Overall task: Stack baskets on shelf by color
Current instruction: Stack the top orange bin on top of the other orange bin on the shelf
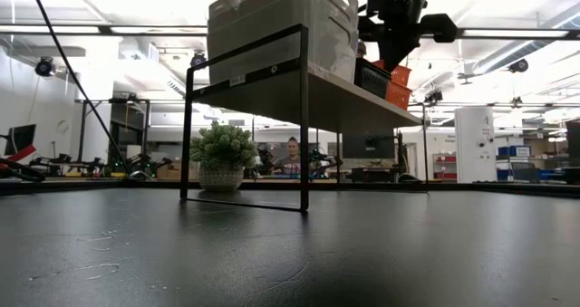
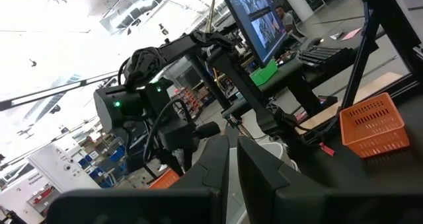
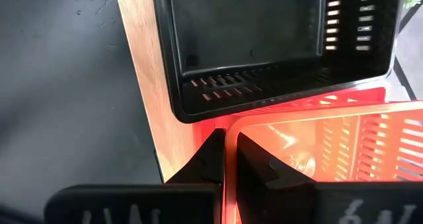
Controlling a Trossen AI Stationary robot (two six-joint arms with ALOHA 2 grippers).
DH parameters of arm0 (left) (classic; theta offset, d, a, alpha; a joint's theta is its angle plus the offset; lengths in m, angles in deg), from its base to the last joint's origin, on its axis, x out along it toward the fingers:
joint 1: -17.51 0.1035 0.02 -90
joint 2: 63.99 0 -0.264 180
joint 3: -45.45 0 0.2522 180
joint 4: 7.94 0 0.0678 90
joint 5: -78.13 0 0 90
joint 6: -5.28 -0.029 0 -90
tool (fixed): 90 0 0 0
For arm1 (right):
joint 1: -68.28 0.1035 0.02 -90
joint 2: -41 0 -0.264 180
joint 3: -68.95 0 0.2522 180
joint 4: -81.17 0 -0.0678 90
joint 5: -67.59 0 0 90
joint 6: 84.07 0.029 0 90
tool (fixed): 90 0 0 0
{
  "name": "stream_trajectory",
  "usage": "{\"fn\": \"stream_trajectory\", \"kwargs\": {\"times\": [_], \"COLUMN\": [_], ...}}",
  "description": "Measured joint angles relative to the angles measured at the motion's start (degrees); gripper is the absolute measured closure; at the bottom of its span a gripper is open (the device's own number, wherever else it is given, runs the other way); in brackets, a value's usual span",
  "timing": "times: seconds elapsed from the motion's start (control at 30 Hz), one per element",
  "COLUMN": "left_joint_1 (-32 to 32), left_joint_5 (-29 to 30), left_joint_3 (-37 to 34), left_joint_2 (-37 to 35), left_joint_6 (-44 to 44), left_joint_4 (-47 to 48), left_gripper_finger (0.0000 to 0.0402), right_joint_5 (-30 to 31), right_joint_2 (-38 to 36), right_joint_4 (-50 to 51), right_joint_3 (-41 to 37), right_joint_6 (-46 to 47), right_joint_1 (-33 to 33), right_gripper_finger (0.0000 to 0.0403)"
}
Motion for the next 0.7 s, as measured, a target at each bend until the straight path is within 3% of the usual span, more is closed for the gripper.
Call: {"fn": "stream_trajectory", "kwargs": {"times": [0.7], "left_joint_1": [0.0], "left_joint_5": [0.0], "left_joint_3": [0.13], "left_joint_2": [0.0], "left_joint_6": [0.0], "left_joint_4": [0.0], "left_gripper_finger": [0.0387], "right_joint_5": [0.02], "right_joint_2": [0.3], "right_joint_4": [2.72], "right_joint_3": [0.0], "right_joint_6": [0.35], "right_joint_1": [0.0], "right_gripper_finger": [0.0385]}}
